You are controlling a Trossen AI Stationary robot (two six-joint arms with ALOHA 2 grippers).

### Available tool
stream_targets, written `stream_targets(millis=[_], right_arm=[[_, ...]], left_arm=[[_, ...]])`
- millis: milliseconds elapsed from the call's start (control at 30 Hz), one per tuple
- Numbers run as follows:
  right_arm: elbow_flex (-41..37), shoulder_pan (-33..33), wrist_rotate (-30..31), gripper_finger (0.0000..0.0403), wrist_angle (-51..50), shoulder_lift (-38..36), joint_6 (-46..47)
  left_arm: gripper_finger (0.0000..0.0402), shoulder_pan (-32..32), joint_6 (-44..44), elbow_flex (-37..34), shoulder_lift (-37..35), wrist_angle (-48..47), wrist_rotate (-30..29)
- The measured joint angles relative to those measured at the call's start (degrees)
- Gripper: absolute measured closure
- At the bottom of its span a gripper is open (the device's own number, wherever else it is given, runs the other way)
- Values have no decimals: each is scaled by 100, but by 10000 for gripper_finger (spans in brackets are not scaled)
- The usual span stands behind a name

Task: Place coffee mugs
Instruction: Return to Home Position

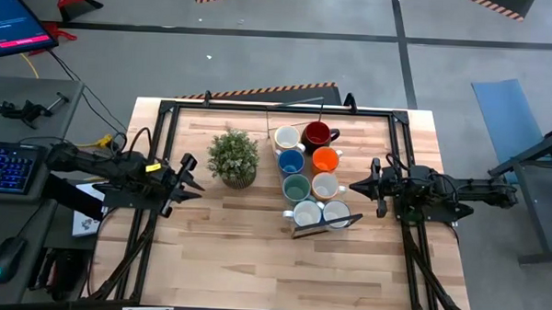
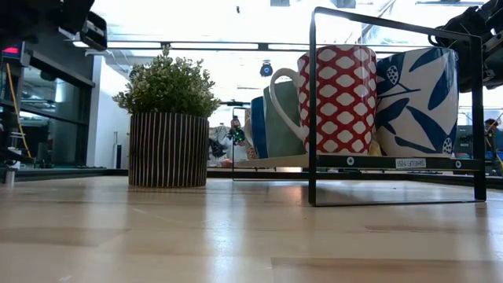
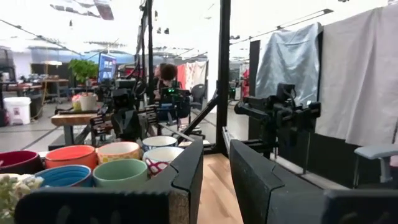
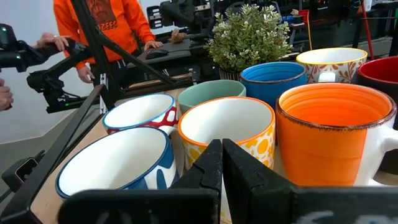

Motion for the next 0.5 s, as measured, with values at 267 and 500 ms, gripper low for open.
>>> stream_targets(millis=[267, 500], right_arm=[[0, 0, 0, 402, 0, -1, -1], [0, 0, 0, 402, 0, 0, 0]], left_arm=[[330, 3, 40, -160, -566, -381, 85], [330, 306, 211, -160, -1105, -898, 131]])
